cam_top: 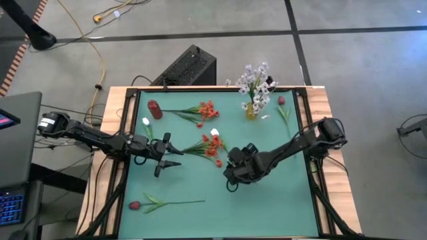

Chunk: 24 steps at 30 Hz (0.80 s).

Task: Sort flowers into vase by color
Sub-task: Put the right white tulip into the yellow vase

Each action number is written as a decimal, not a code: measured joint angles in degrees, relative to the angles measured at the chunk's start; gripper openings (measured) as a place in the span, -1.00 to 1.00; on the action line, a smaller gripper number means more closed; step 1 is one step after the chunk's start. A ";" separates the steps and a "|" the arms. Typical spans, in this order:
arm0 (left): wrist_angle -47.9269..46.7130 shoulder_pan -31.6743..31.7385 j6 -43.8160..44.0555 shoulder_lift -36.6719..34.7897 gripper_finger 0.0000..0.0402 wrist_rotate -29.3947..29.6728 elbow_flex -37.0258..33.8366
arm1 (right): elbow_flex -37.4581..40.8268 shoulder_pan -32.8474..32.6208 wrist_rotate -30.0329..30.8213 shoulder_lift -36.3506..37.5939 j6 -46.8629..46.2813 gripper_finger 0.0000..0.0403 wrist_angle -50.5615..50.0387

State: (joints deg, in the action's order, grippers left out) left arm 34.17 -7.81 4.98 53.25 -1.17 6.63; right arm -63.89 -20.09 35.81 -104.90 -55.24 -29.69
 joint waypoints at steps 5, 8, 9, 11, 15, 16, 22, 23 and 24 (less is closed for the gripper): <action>0.00 0.00 -0.79 0.00 -0.02 0.04 0.00 | 5.42 0.69 2.22 -0.44 -0.05 0.50 8.52; 0.00 0.00 -0.77 0.00 -0.02 0.04 0.00 | 7.52 1.21 4.22 -0.44 -0.41 0.50 9.99; -0.01 0.00 -0.77 0.00 -0.02 0.04 0.00 | 7.79 1.46 4.74 -0.44 -0.93 0.50 9.84; -0.02 0.00 -0.81 0.00 -0.02 0.07 0.00 | 8.08 2.12 4.58 -0.44 -1.52 0.50 10.25; -0.04 0.00 -0.81 0.00 -0.02 0.09 0.00 | 9.20 2.73 2.76 -0.44 -1.44 0.50 11.51; -0.07 0.00 -0.81 0.00 -0.02 0.09 0.00 | 9.74 2.73 1.99 -0.44 -1.31 0.50 12.80; -0.17 0.00 -0.83 0.00 -0.02 0.11 0.00 | 12.94 2.41 -0.45 -0.36 -4.49 0.50 17.17; -0.20 0.00 -0.83 0.00 -0.02 0.11 0.00 | 13.31 2.42 -0.52 -0.28 -5.62 0.49 17.31; -0.22 0.00 -0.83 0.00 -0.02 0.11 0.00 | 13.63 2.42 -0.49 -0.24 -6.55 0.47 17.35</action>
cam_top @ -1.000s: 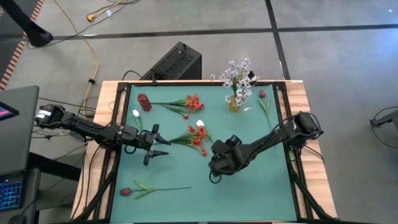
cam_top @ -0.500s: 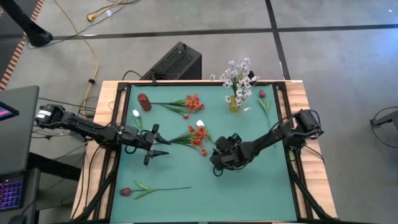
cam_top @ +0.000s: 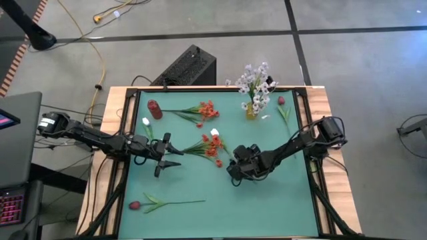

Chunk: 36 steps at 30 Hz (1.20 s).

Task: Sort flowers into vase by color
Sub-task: Put the right white tulip into the yellow vase

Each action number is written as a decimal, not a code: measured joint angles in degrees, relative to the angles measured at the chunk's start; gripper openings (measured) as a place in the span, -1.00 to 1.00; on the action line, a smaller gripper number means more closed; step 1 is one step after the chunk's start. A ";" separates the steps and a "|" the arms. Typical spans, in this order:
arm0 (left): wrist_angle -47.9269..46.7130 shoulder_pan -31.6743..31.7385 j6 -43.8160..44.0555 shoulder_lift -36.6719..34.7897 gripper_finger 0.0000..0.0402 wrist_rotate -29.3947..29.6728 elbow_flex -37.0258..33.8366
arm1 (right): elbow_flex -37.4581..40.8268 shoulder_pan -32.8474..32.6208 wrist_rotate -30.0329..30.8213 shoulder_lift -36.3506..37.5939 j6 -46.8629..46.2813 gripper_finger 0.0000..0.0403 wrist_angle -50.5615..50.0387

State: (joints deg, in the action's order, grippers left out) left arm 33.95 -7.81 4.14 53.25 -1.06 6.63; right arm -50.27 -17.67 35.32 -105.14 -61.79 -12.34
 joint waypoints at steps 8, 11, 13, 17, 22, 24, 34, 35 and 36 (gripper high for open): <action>-0.04 0.00 0.04 0.00 -0.02 0.00 0.00 | 0.52 0.05 -0.60 0.13 -1.61 -0.14 -0.52; -0.06 0.00 0.04 0.00 -0.02 0.00 0.00 | 0.13 0.19 -1.41 0.20 -2.89 -0.58 -1.17; -0.06 0.00 0.07 0.00 -0.02 0.00 0.00 | -0.90 0.32 -2.31 0.56 -2.90 -0.84 -2.86; -0.02 0.00 0.10 0.00 -0.02 0.02 0.00 | -3.00 1.04 -1.82 2.81 -3.45 -0.86 -8.09; -0.04 0.00 0.41 0.00 -0.02 0.02 0.00 | -3.44 -0.42 10.75 10.48 -3.31 -0.88 -11.47; -0.02 0.00 1.17 0.00 -0.02 0.00 0.00 | -2.51 -2.15 17.93 13.88 -2.98 -0.88 -11.24; -1.52 0.00 1.05 0.00 -0.02 0.04 0.00 | -1.28 -13.25 39.40 27.97 14.82 -0.88 1.03; -1.50 0.00 1.09 0.00 -0.02 0.13 0.00 | -1.28 -13.85 40.83 29.05 17.92 -0.88 3.16; -1.50 0.00 1.08 0.00 -0.02 0.25 0.00 | -1.28 -14.44 42.80 30.05 20.67 -0.88 4.74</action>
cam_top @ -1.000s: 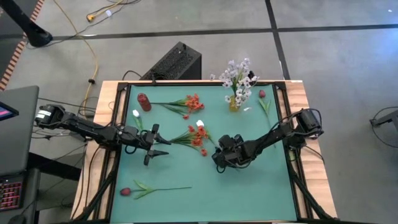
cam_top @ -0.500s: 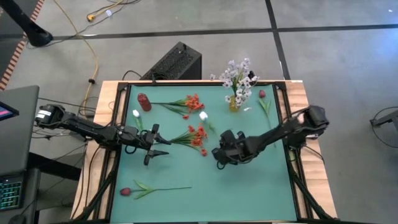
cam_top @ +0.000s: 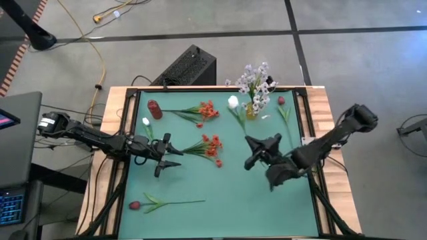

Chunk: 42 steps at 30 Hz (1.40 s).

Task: Sort flowers into vase by color
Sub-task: Put the right white tulip into the yellow vase

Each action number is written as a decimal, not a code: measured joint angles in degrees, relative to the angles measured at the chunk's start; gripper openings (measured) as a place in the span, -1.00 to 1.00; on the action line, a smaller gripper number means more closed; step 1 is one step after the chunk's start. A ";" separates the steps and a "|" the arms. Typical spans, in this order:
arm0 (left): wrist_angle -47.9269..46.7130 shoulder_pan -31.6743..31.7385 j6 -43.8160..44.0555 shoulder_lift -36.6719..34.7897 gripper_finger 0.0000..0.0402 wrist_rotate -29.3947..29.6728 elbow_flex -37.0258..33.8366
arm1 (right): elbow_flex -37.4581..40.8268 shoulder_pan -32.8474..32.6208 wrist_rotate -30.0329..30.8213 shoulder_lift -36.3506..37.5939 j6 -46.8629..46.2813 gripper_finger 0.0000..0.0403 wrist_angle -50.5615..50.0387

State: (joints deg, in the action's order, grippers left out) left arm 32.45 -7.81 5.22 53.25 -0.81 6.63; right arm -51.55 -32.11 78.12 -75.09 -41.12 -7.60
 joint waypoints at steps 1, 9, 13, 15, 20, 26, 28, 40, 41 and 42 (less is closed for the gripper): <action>0.03 0.00 0.01 0.00 -0.02 0.02 0.00 | 0.00 -0.52 2.10 1.13 2.38 -0.88 1.00; 0.02 0.00 0.54 0.00 -0.02 0.03 0.00 | 0.00 0.02 11.75 9.73 5.37 -0.88 -2.59; 0.01 0.01 0.49 0.00 -0.02 0.13 0.00 | 0.00 3.38 11.85 15.06 5.35 -0.88 -7.07; 0.00 0.00 0.49 0.00 -0.02 0.16 0.00 | 0.00 4.86 11.85 17.99 5.31 -0.88 -9.43; 0.04 0.02 0.52 0.00 -0.02 0.18 0.00 | -0.04 9.83 11.93 24.86 1.88 -0.85 -19.18; 0.47 0.00 0.57 0.00 -0.02 0.18 0.00 | 2.86 18.97 11.91 29.74 -31.39 -0.88 -46.08; 0.46 0.00 0.58 0.00 -0.02 0.57 0.00 | 5.67 22.48 11.89 30.26 -41.19 -0.88 -49.55; 2.92 0.04 1.54 0.02 -0.02 11.07 0.00 | 12.23 42.40 11.48 26.89 -52.23 -0.88 -45.47; 3.70 0.04 1.60 0.02 -0.02 11.48 0.00 | 12.01 44.05 10.37 26.67 -50.12 -0.88 -45.40; 4.42 0.04 1.82 0.02 -0.02 11.65 0.00 | 11.58 45.65 8.61 26.56 -47.05 -0.88 -45.44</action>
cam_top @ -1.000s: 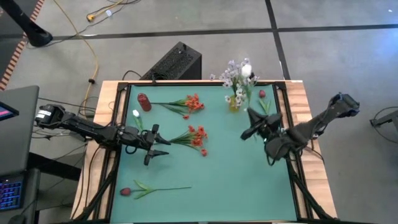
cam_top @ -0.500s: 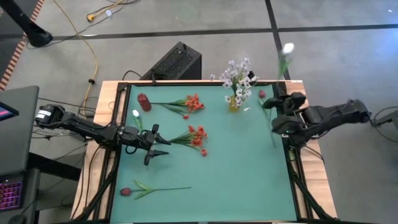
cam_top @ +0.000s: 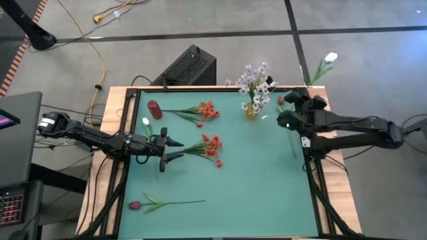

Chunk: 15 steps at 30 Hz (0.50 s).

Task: Sort flowers into vase by color
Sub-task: Put the right white tulip into the yellow vase

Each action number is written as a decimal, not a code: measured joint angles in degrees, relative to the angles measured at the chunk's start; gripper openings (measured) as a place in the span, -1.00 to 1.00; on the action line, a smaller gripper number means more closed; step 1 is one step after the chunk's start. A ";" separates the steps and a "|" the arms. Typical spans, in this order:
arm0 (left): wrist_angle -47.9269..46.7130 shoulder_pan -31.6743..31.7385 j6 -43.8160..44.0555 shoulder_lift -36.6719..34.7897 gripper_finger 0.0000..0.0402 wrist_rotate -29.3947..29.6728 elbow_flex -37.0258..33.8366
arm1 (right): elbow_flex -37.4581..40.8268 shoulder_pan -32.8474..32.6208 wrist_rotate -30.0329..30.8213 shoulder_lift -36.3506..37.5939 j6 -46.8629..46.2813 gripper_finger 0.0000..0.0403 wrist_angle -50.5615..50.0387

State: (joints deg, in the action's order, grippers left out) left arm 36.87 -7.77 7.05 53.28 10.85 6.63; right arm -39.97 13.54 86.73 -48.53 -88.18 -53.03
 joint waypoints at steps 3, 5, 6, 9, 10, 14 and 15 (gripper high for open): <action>1.76 0.00 0.94 -0.02 -0.02 -0.05 0.00 | -0.80 4.98 -7.79 0.37 10.92 -0.88 2.17; 1.86 0.00 1.33 -0.02 -0.02 -0.08 0.00 | -0.80 8.21 -13.92 1.02 20.22 -0.88 5.18; 1.78 0.00 1.69 -0.02 -0.02 -0.08 0.00 | -0.80 9.73 -16.83 1.56 24.65 -0.88 6.74; 1.24 0.00 2.47 -0.02 -0.02 -0.08 0.00 | -0.80 14.23 -25.11 3.43 36.65 -0.88 13.05; 0.98 0.00 2.48 -0.02 -0.02 -0.08 0.00 | -0.79 15.52 -27.82 4.21 40.90 -0.88 15.76; -0.69 0.00 2.45 -0.02 -0.02 -1.15 0.00 | 2.05 21.84 -41.58 9.12 55.91 -0.88 30.16; -1.17 -0.02 2.43 -0.02 -0.02 -1.56 0.00 | 3.69 24.03 -45.65 10.62 58.92 -0.88 34.63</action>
State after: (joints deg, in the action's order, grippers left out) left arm 35.70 -7.79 9.47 53.25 9.29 6.63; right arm -36.28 37.57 41.08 -37.91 -29.26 -18.40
